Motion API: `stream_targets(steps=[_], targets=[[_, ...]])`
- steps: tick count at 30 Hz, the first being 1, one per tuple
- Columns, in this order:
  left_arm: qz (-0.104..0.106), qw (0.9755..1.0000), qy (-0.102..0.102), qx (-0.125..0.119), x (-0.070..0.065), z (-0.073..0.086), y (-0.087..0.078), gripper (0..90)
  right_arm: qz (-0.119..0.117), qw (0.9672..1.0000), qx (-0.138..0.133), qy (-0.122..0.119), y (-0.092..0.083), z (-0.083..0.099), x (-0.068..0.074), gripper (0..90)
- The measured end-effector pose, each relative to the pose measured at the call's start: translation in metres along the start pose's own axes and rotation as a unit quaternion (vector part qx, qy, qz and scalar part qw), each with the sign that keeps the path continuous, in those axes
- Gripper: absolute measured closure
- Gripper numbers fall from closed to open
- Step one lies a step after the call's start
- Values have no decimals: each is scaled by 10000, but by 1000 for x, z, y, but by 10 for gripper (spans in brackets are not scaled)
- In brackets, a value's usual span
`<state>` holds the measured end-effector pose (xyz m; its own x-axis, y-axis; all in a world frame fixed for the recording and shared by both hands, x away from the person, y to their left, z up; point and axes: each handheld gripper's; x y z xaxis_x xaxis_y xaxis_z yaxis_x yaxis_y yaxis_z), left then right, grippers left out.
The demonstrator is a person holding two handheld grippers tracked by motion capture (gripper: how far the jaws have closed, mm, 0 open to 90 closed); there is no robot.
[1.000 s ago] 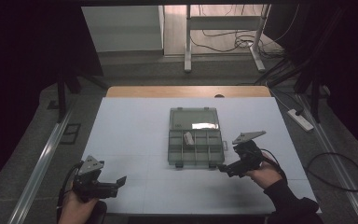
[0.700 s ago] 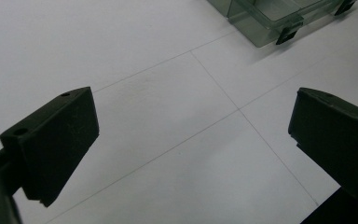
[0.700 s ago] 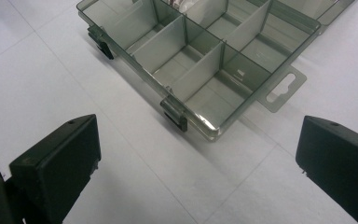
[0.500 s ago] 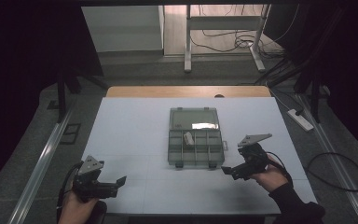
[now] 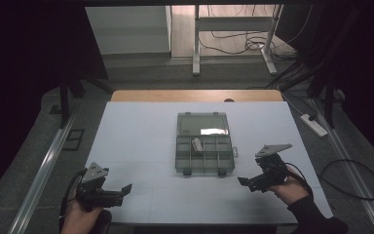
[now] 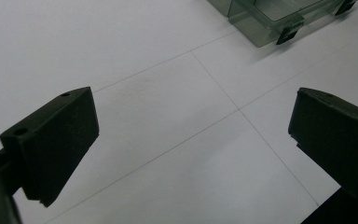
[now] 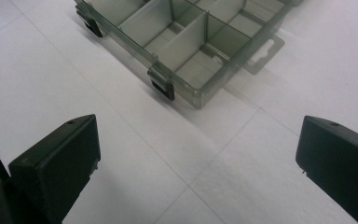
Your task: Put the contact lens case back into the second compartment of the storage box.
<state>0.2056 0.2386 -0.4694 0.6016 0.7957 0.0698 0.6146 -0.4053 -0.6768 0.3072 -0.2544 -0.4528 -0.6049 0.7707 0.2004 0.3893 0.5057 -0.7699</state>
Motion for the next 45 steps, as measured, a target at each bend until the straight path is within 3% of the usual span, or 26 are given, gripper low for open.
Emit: stream_targets(steps=[26, 45], targets=[[-1, 10000, -15, 8, 0, 0, 0, 16, 135, 9995, -92, 287, -21, 24, -16, 0], [-7, 10000, 3, 26, 0, 0, 0, 16, 351, 9969, -287, 640, -42, 45, -31, 0]])
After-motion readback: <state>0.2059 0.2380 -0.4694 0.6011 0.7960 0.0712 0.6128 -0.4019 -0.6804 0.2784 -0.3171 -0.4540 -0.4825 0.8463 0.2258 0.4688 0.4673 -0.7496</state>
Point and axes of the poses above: each handheld gripper's, and its own axes: y roughly forward along the jaws, z roughly out of its underside, x roughly to its left, and after that the axes turned 12 degrees about y, right-handed
